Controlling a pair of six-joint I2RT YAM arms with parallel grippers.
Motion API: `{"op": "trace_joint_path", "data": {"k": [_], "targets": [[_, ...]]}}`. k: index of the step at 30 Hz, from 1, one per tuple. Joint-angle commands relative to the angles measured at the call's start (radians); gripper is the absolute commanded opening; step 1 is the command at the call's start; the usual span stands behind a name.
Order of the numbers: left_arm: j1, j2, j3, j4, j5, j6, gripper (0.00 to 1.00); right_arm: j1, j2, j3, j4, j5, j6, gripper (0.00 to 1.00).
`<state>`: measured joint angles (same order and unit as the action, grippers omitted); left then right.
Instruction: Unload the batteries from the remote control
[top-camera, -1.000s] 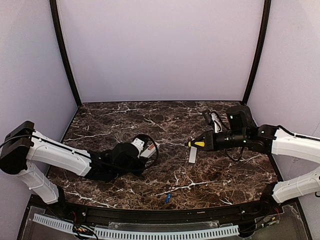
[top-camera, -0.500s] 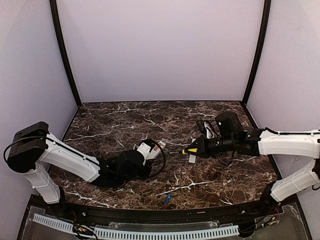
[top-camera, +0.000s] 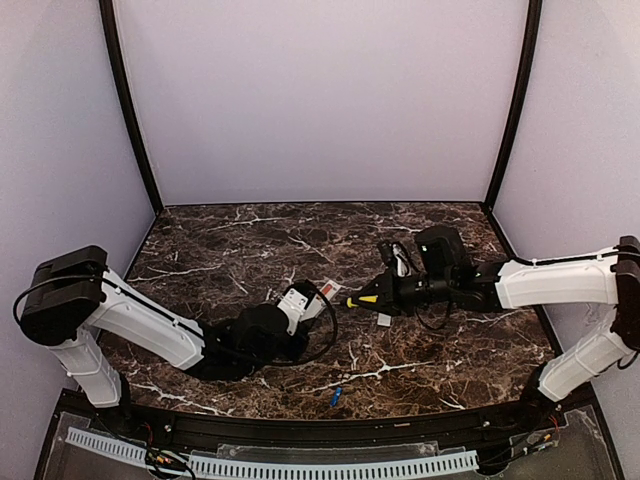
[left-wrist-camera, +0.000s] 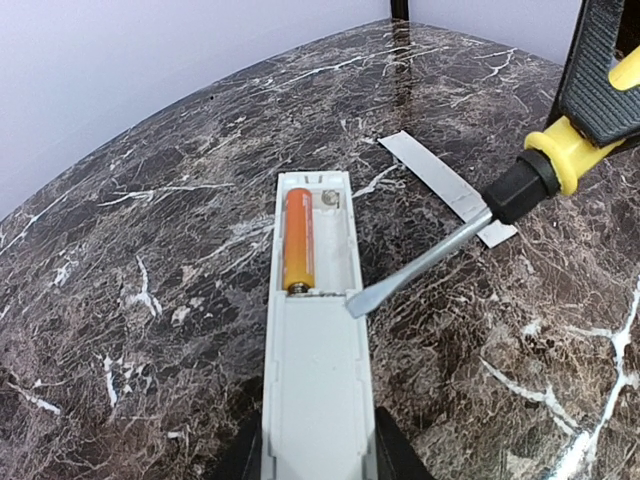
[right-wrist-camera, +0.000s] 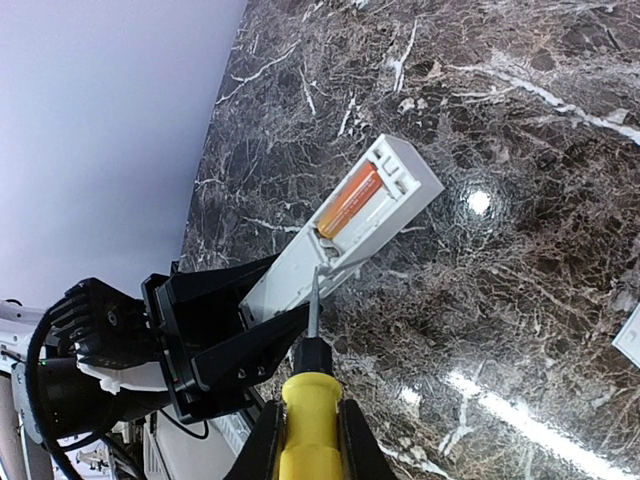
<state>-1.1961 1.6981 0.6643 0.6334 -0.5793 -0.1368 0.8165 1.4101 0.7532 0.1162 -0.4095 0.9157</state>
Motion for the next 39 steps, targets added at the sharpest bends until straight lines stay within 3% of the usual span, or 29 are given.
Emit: {"op": "trace_joint_path", "data": {"k": [1, 24, 39], "targets": [[-0.007, 0.004, -0.022, 0.074, -0.004, 0.024, 0.0, 0.009, -0.003, 0.021, 0.051, 0.019, 0.014, 0.0], [-0.007, 0.01, -0.062, 0.237, 0.033, 0.042, 0.0, 0.013, -0.049, 0.002, -0.011, 0.118, 0.028, 0.0], [-0.032, 0.018, -0.078, 0.362, 0.04, 0.16, 0.0, 0.03, -0.008, 0.017, 0.0, 0.124, 0.049, 0.0]]}}
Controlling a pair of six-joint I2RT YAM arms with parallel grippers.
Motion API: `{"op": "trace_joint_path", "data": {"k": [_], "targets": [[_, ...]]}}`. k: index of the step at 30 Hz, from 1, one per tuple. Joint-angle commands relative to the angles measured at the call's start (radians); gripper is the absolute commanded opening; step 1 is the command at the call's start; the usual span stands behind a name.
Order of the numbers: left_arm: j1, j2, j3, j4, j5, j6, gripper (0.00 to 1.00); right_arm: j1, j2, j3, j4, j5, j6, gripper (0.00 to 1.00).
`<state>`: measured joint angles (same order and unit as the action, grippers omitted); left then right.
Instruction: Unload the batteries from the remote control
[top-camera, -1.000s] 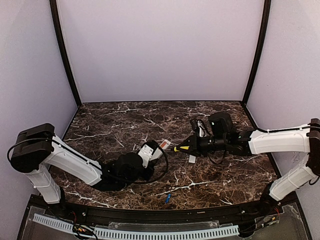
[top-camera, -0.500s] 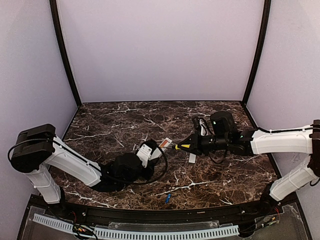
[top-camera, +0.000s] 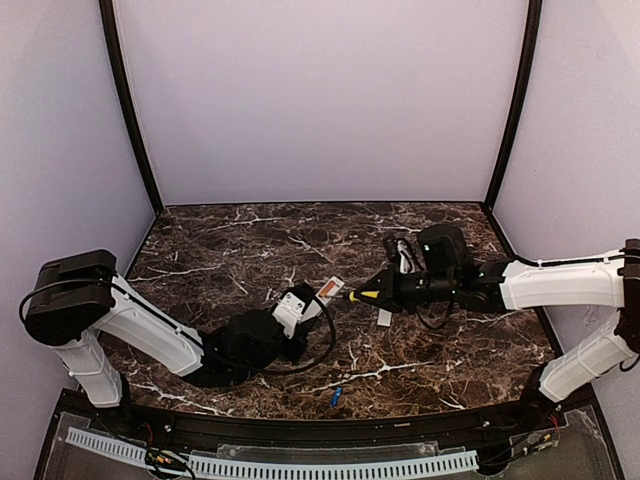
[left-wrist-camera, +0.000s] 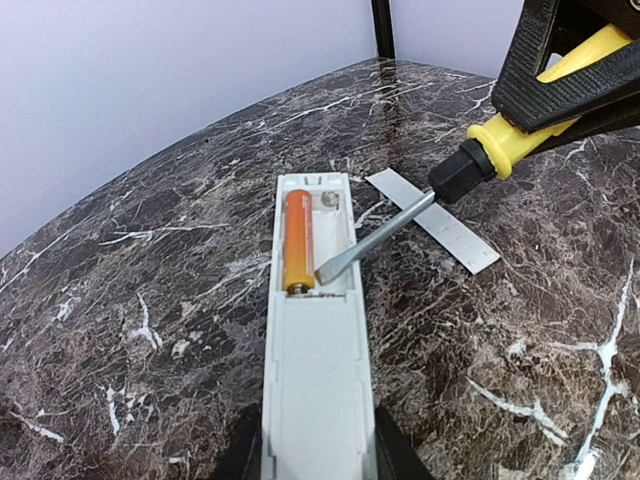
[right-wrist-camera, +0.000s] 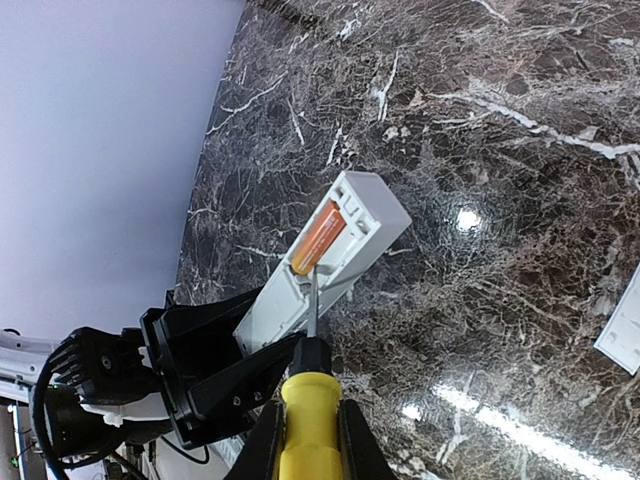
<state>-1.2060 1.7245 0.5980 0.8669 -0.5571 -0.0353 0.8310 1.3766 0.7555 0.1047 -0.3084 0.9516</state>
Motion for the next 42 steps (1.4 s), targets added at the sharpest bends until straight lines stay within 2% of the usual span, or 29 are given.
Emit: {"op": "trace_joint_path", "data": {"k": [1, 9, 17, 25, 35, 42], "targets": [[-0.024, -0.008, -0.012, 0.137, 0.02, 0.068, 0.0, 0.016, 0.029, 0.012, 0.018, 0.02, 0.017, 0.0], [-0.026, -0.013, -0.031, 0.19, 0.078, 0.096, 0.0, 0.016, 0.058, -0.008, 0.083, -0.015, 0.027, 0.0], [-0.026, -0.022, -0.062, 0.255, 0.121, 0.129, 0.0, 0.016, 0.07, -0.067, 0.217, -0.056, 0.046, 0.0], [-0.026, -0.042, -0.066, 0.226, 0.101, 0.15, 0.0, 0.016, 0.045, -0.038, 0.078, -0.022, 0.0, 0.0], [-0.024, -0.14, -0.009, -0.047, 0.215, 0.227, 0.0, 0.017, 0.008, 0.065, -0.147, -0.046, -0.279, 0.0], [-0.024, -0.206, -0.006, -0.11, 0.256, 0.194, 0.0, 0.03, 0.002, 0.094, -0.2, -0.046, -0.359, 0.0]]}}
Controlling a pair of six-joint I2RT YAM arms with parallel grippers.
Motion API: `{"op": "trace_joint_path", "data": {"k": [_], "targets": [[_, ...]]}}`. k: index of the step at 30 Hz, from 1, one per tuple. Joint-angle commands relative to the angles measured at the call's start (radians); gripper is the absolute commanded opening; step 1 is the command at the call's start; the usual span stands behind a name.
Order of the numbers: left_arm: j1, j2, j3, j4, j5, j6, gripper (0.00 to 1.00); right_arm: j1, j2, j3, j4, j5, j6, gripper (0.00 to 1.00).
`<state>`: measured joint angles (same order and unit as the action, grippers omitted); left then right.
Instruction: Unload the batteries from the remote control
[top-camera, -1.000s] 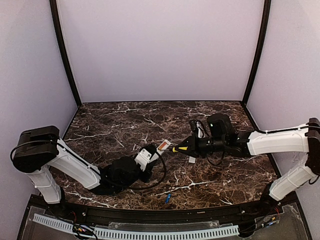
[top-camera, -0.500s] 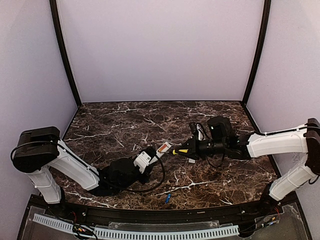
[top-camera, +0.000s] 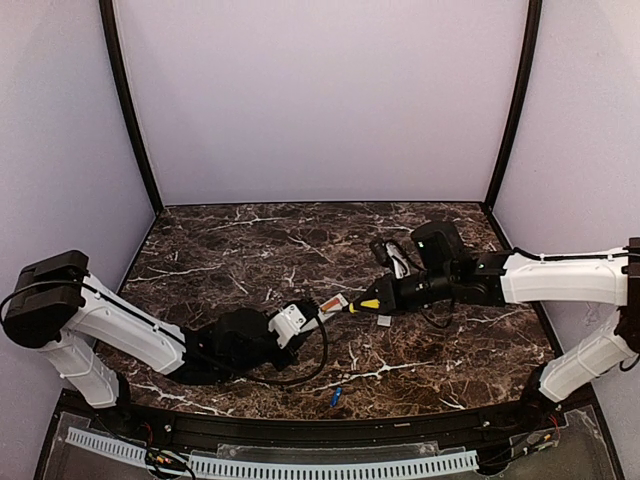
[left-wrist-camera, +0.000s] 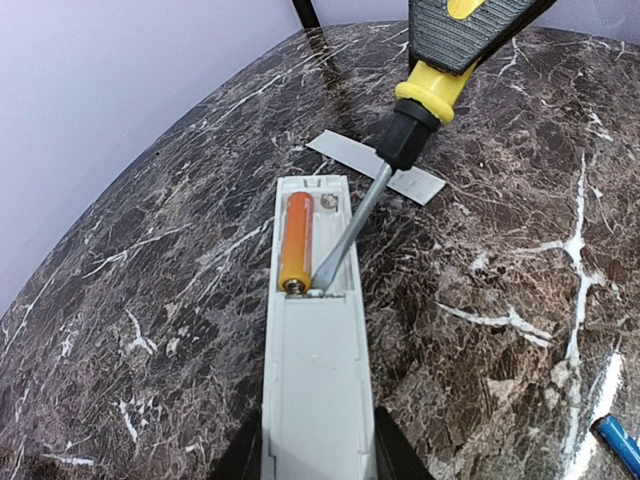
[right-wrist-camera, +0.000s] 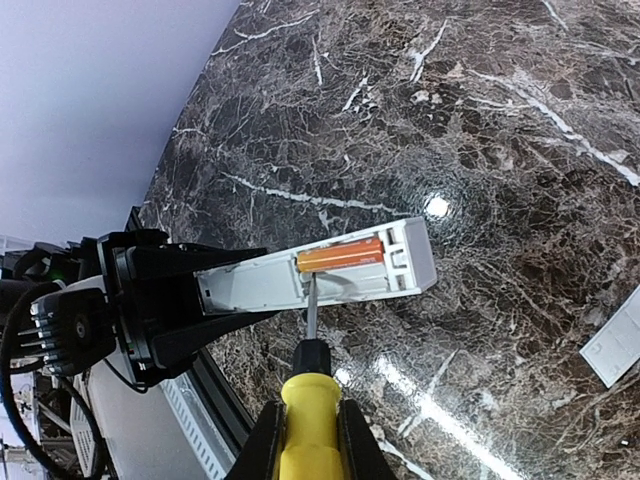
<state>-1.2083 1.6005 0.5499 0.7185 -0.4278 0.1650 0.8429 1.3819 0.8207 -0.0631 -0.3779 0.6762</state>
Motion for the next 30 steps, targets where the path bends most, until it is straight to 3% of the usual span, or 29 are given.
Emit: {"op": "trace_joint_path", "data": {"k": [1, 21, 30], "targets": [[-0.022, -0.088, 0.042, 0.032, 0.138, -0.019, 0.0, 0.023, -0.002, 0.035, -0.038, 0.029, -0.09, 0.0], [0.047, -0.136, 0.072, -0.048, 0.254, -0.214, 0.0, 0.181, -0.036, 0.092, -0.159, 0.35, -0.195, 0.0], [0.072, -0.135, 0.079, -0.123, 0.276, -0.201, 0.0, 0.274, -0.02, 0.139, -0.222, 0.465, -0.315, 0.0]]}}
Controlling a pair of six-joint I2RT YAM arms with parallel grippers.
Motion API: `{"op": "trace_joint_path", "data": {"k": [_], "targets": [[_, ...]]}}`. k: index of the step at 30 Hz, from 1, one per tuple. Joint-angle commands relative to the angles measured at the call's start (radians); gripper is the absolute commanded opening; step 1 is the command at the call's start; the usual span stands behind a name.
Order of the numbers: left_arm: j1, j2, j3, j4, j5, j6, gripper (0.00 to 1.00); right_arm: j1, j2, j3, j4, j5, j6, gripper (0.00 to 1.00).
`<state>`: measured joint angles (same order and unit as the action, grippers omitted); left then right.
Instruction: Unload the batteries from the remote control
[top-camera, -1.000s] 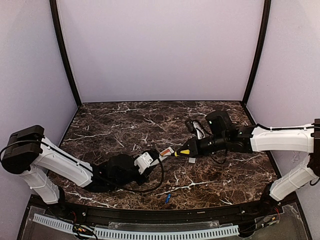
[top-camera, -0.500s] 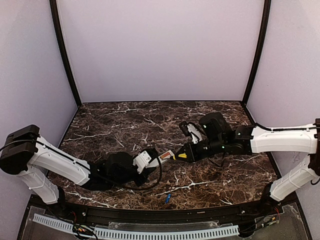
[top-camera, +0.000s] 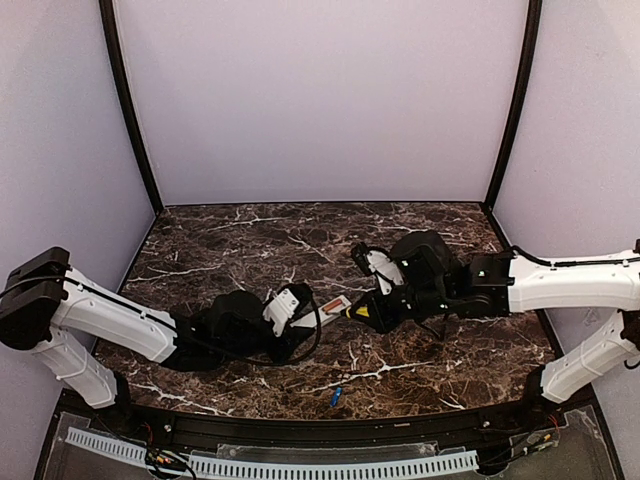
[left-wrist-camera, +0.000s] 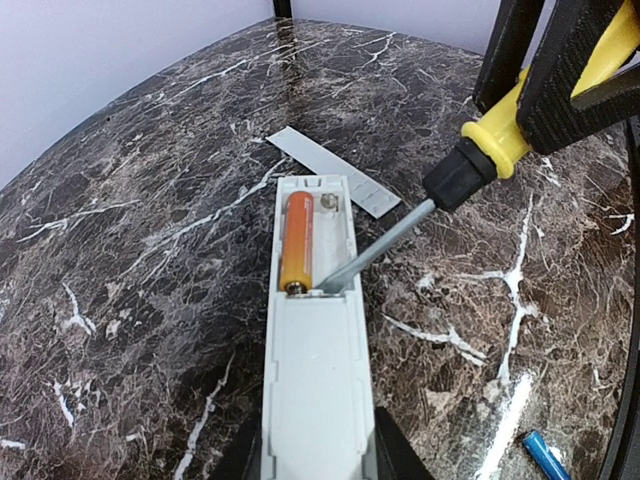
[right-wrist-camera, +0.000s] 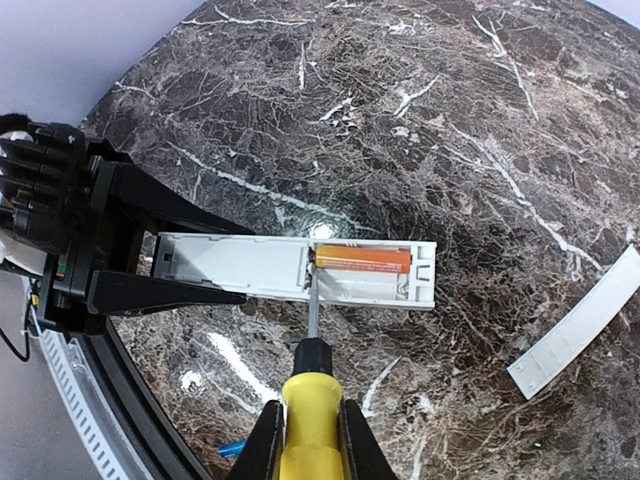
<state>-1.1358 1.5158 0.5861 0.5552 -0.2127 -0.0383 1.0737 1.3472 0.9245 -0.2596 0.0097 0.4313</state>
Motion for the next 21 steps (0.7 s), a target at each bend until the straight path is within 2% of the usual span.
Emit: {"op": "trace_joint_path", "data": {"k": [1, 5, 13, 21], "targets": [[0.001, -0.05, 0.042, 0.031, 0.059, 0.007, 0.0, 0.05, 0.014, 0.037, -0.034, 0.094, -0.076, 0.0], [0.024, -0.055, 0.033, -0.005, 0.052, 0.031, 0.0, 0.056, -0.004, 0.04, -0.059, 0.102, -0.094, 0.0], [0.058, -0.102, -0.004, -0.107, 0.057, 0.178, 0.0, 0.055, -0.098, 0.037, -0.122, 0.089, -0.141, 0.0], [0.06, -0.208, 0.028, -0.27, 0.068, 0.232, 0.0, 0.054, -0.163, 0.063, -0.171, 0.07, -0.205, 0.0]]}}
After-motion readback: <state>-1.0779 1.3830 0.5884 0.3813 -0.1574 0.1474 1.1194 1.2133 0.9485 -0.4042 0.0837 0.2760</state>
